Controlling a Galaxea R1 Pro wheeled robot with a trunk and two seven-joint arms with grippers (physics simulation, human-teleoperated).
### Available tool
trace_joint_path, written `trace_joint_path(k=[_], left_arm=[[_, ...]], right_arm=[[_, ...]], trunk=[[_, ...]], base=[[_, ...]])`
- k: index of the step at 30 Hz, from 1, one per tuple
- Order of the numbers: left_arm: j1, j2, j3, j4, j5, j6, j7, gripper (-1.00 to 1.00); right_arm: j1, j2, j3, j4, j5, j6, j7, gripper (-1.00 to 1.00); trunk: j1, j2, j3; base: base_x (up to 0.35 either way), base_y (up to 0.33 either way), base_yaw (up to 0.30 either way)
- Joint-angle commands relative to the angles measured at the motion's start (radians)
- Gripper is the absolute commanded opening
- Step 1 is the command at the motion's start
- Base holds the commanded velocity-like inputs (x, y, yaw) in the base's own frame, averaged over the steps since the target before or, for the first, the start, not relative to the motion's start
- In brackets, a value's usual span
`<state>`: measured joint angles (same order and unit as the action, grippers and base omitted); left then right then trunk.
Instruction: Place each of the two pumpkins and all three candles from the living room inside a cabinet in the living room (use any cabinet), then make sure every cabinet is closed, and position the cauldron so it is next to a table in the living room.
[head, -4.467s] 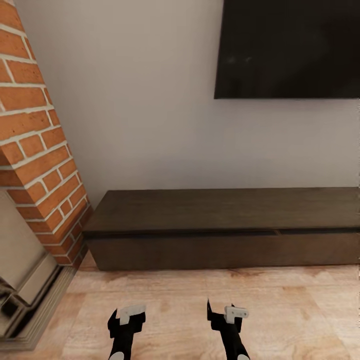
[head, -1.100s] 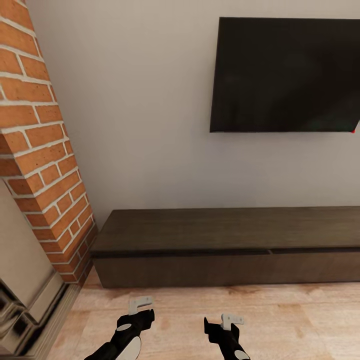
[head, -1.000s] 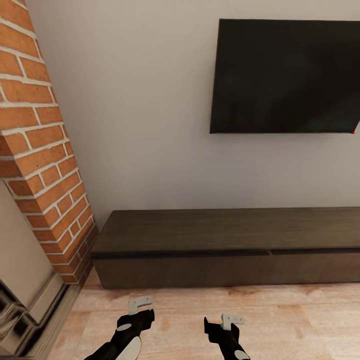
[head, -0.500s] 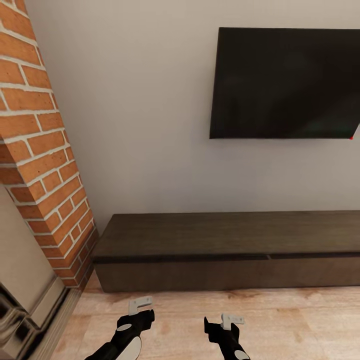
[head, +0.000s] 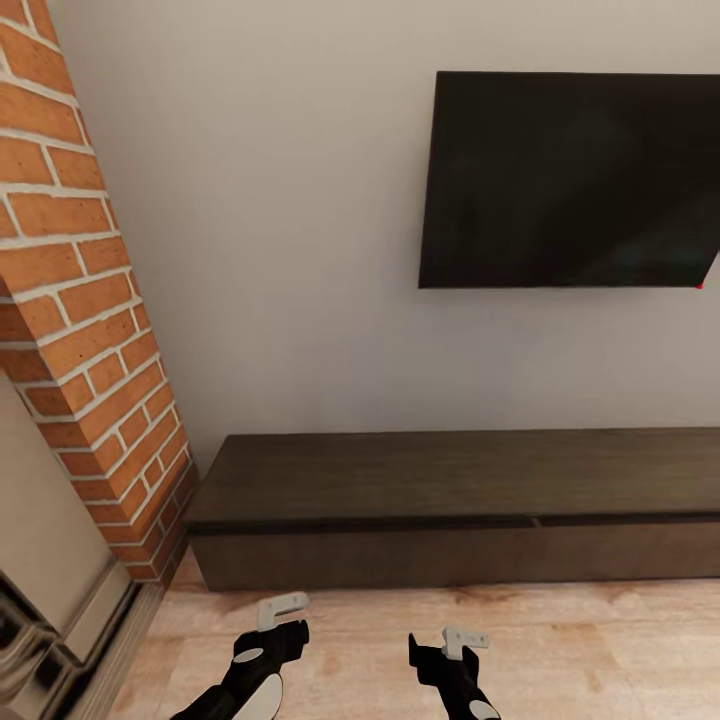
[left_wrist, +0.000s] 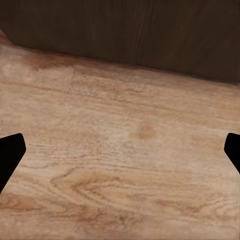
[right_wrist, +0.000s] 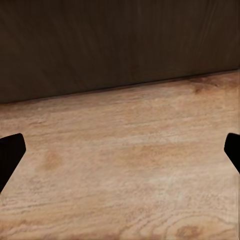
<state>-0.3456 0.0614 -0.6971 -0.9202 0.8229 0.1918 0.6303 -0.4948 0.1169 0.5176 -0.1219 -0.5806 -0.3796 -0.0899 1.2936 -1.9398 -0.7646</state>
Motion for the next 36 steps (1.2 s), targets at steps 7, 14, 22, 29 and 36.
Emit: trace_joint_path(k=[7, 14, 22, 29, 36], left_arm=[[-0.001, 0.001, -0.005, -0.002, 0.004, 0.003, 0.007, 1.00], [-0.001, 0.001, -0.005, -0.002, 0.004, 0.003, 0.006, 1.00], [-0.001, 0.002, -0.004, -0.002, 0.004, 0.003, 0.006, 1.00], [-0.002, 0.002, 0.031, 0.074, 0.001, 0.003, 0.006, 1.00], [-0.004, 0.003, 0.117, 0.111, 0.004, 0.005, 0.005, 1.00]], right_arm=[[-0.001, -0.001, 0.008, 0.001, -0.004, -0.002, -0.007, 1.00], [-0.001, -0.002, 0.008, 0.001, -0.004, -0.002, -0.006, 1.00], [-0.001, -0.003, 0.007, 0.001, -0.004, -0.002, -0.005, 1.00], [-0.001, -0.005, 0.007, 0.001, -0.004, -0.003, -0.005, 1.00], [-0.001, -0.006, 0.005, 0.001, -0.005, -0.004, -0.005, 1.00]], trunk=[[-0.027, 0.049, 0.021], [-0.054, 0.098, 0.043], [-0.085, 0.154, 0.068], [-0.111, 0.203, 0.090], [-0.138, 0.252, 0.112]], base=[[0.000, 0.000, 0.000], [0.000, 0.000, 0.000], [0.000, 0.000, 0.000], [0.000, 0.000, 0.000], [0.000, 0.000, 0.000]])
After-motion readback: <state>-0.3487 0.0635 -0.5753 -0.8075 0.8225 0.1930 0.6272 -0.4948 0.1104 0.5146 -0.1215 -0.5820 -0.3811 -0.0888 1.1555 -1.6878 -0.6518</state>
